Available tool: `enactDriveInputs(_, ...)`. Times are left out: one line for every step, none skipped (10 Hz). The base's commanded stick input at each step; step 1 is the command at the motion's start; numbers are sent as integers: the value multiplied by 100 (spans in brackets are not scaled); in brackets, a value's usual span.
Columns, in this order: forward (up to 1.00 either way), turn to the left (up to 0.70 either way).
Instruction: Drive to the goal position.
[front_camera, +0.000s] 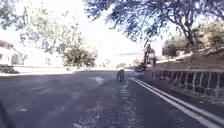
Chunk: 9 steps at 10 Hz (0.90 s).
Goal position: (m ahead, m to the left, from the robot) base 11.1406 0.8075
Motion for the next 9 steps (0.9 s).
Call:
enactDriveInputs(50, 0)
enactDriveInputs(50, 0)
enactDriveInputs(50, 0)
enactDriveInputs(50, 0)
enactDriveInputs(50, 0)
enactDriveInputs(50, 0)
enactDriveInputs(50, 0)
enactDriveInputs(50, 0)
enactDriveInputs(50, 0)
